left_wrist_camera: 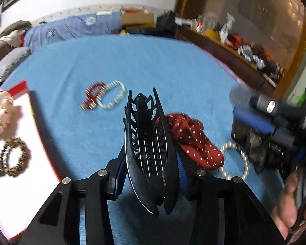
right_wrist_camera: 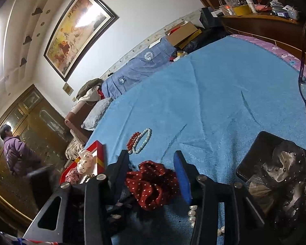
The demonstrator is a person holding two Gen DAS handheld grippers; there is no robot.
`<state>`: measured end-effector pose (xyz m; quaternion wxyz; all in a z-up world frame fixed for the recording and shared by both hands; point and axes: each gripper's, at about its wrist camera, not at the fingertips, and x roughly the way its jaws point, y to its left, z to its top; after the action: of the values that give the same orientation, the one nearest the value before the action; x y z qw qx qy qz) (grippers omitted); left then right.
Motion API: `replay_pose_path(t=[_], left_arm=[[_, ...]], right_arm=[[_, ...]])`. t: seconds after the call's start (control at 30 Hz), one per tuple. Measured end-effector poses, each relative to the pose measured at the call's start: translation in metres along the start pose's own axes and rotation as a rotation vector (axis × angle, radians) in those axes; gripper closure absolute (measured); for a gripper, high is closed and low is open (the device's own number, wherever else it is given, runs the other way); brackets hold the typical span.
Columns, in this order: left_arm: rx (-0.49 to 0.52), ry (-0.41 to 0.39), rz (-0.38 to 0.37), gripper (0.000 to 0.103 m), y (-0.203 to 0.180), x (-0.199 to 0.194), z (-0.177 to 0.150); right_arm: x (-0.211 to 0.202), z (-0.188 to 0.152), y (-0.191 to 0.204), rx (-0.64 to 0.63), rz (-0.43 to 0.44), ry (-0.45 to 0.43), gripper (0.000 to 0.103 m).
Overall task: Organize jewelry
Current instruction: 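Grasp the red polka-dot scrunchie with the right gripper while the left holds the clip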
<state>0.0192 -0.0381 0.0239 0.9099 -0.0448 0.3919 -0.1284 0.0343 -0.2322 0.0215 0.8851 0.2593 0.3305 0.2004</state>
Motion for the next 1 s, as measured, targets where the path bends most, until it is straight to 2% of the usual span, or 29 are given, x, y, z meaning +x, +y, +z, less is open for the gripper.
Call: replay_pose_path(t=[0.17, 0.23, 0.33, 0.47, 0.67, 0.83, 0.93, 1.0], left_arm=[[-0.068, -0.144, 0.099, 0.061, 0.025, -0.028, 0.007], [-0.098, -0.174, 0.112, 0.066, 0.033, -0.035, 0.008], [-0.122, -0.171, 0.098, 0.067, 0.042, -0.037, 0.009], [-0.133, -0.194, 0.110, 0.067, 0.049, -0.043, 0.012], [-0.172, -0.171, 0.104, 0.067, 0.054, -0.036, 0.014], [-0.215, -0.176, 0.112, 0.067, 0.066, -0.037, 0.014], [-0.240, -0.164, 0.103, 0.067, 0.072, -0.035, 0.015], [-0.244, -0.158, 0.104, 0.067, 0.074, -0.034, 0.014]], right_arm=[[0.010, -0.004, 0.004, -0.035, -0.008, 0.045, 0.048], [0.017, -0.008, 0.011, -0.075, -0.027, 0.076, 0.048], [0.024, -0.013, 0.014, -0.109, -0.038, 0.109, 0.048], [0.026, -0.015, 0.018, -0.144, -0.053, 0.110, 0.048], [0.033, -0.020, 0.027, -0.183, -0.008, 0.159, 0.047], [0.043, -0.032, 0.054, -0.365, 0.012, 0.243, 0.046], [0.055, -0.037, 0.067, -0.494, -0.020, 0.292, 0.045], [0.063, -0.038, 0.072, -0.542, -0.050, 0.289, 0.045]])
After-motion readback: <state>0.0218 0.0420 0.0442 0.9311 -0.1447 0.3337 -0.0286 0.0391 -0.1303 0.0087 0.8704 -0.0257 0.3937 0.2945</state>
